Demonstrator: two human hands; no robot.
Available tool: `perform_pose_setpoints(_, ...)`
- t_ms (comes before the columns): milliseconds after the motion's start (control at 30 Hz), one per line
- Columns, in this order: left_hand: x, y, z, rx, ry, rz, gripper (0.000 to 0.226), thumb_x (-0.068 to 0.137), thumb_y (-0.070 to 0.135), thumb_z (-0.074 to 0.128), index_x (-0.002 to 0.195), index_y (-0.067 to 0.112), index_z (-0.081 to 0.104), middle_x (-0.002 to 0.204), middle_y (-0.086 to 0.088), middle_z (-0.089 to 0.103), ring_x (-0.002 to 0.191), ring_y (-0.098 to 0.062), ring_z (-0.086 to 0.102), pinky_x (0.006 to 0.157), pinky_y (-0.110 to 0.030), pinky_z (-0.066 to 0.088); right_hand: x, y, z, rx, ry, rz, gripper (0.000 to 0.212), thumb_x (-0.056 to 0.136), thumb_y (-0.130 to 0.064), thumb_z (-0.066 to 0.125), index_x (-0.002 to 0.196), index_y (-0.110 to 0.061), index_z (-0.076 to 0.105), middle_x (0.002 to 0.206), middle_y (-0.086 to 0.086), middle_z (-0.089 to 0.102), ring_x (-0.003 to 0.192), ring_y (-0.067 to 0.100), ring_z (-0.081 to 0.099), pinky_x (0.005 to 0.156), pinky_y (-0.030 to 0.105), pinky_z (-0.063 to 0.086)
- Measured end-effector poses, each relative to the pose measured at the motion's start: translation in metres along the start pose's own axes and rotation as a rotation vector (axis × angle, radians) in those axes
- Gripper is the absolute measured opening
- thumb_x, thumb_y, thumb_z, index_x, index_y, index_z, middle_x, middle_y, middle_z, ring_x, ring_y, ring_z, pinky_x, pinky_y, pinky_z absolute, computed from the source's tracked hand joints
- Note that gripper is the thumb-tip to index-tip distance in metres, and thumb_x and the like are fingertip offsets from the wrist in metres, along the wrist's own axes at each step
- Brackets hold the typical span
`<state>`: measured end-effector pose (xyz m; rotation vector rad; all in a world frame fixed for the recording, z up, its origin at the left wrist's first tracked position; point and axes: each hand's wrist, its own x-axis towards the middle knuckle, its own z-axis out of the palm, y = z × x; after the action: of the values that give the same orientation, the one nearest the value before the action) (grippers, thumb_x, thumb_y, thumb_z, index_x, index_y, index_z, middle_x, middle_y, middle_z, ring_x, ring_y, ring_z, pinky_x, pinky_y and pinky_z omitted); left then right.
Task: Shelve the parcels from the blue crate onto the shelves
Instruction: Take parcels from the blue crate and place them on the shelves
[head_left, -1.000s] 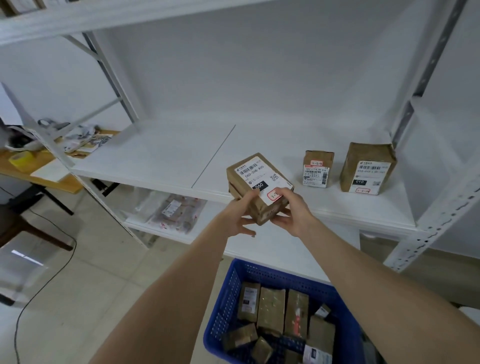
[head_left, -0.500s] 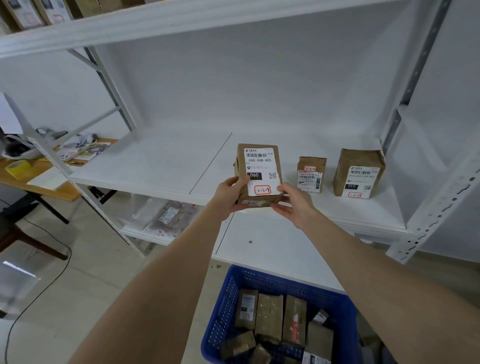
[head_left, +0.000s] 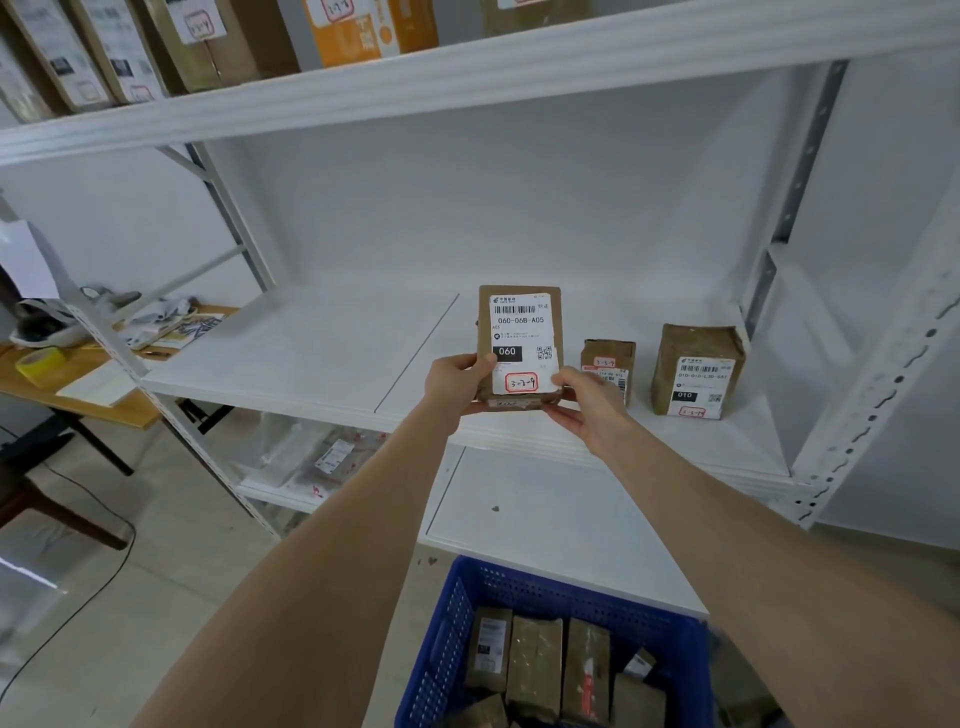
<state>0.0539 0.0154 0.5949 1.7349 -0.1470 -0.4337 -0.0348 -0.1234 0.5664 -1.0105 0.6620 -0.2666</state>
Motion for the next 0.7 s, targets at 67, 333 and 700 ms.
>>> perform_pose_setpoints(67, -0.002, 0.004, 0.003, 0.015, 0.007, 0.002, 0.033, 0.092, 0.023, 0.061, 0.119, 0.005, 0.062, 0.108, -0.014, 0.069, 0.094, -0.028, 0.068, 0.065, -0.033, 0.06, -0.003, -0.004, -0.002, 0.01, 0.002, -0.015, 0.014, 0.085, -0.005, 0.062, 0.098, -0.006, 0.054, 0.098, 0.011, 0.068, 0.088, 0.024, 0.068, 0.084, 0.033, 0.057)
perform_pose_setpoints(333, -0.011, 0.022, 0.015, 0.079, 0.016, 0.056, 0.029, 0.092, 0.021, 0.06, 0.117, 0.006, 0.064, 0.098, -0.009, 0.068, 0.082, -0.022, 0.065, 0.069, -0.033, 0.058, -0.016, -0.026, -0.011, -0.051, 0.016, -0.071, 0.014, 0.086, -0.002, 0.06, 0.099, -0.007, 0.055, 0.09, 0.007, 0.063, 0.078, 0.019, 0.065, 0.083, 0.031, 0.056)
perform_pose_setpoints(700, -0.035, 0.086, 0.016, 0.234, 0.021, 0.163, 0.026, 0.093, 0.018, 0.057, 0.117, 0.009, 0.059, 0.105, -0.011, 0.064, 0.093, -0.026, 0.062, 0.08, -0.037, 0.054, -0.038, -0.079, 0.003, -0.206, -0.075, -0.263, 0.049, 0.082, -0.018, 0.075, 0.125, -0.015, 0.052, 0.098, 0.004, 0.067, 0.086, 0.019, 0.065, 0.085, 0.035, 0.054)
